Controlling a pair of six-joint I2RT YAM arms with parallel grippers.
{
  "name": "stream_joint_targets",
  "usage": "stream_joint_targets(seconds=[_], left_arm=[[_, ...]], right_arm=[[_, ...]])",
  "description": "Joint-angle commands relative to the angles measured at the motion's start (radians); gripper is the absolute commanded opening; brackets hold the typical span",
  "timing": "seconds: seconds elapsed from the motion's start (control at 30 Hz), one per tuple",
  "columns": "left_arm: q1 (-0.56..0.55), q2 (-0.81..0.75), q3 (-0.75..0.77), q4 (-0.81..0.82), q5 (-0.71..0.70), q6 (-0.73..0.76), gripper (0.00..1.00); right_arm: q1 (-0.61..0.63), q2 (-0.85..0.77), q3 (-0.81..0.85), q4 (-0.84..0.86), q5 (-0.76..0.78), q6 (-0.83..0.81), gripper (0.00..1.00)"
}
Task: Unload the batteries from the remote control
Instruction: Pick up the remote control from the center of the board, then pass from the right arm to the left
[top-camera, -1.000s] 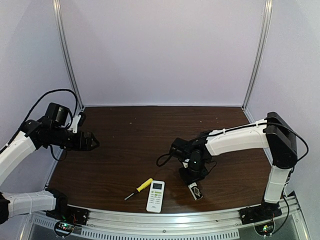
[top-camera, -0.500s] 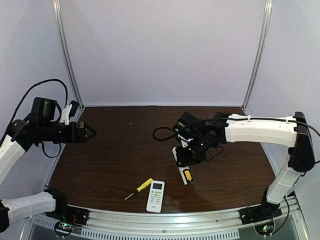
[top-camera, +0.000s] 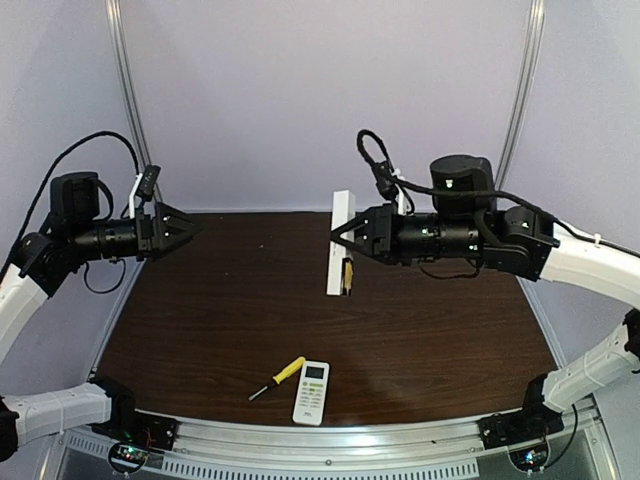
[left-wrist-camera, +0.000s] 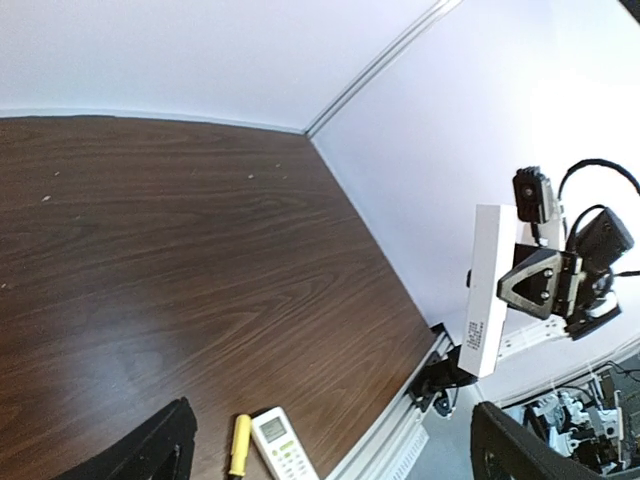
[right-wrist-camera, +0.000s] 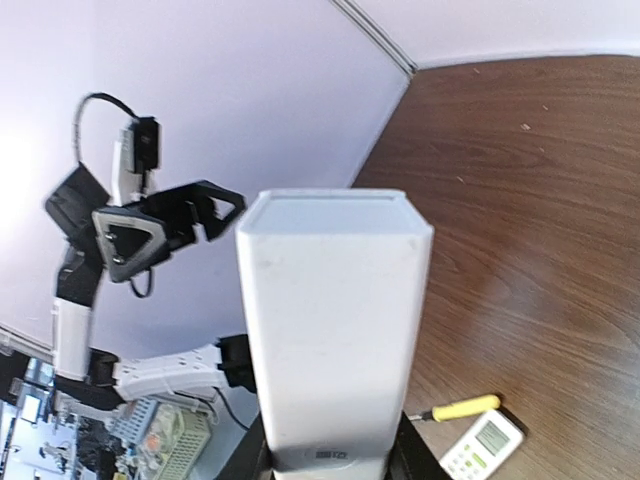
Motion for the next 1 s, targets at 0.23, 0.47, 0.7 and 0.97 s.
stream_joint_targets(seconds=[0.23,0.47,0.7,0.97], left_arm=[[-0.075,0.012,0.049,0.383,0.146,-0.218,0.98],[-0.276,0.076,0.143,0.377,0.009,-0.208,0.97],[-0.474,0.18,0.235,0.376,-0.139,-0.178,0.97],[-0.627,0.295,0.326,0.373,-0.249,-0.136,0.88]], right_arm=[[-0.003,-0.077,-0.124,0.668,-0.112,0.103,0.03],[-0.002,-0.023,-0.061,0.738,-0.148,0.096,0.0],[0.0,-0.015,-0.091,0.914,-0.178,0.1,0.0],[0.0,-0.018,-0.083,0.92,-0.208,0.061,0.0]])
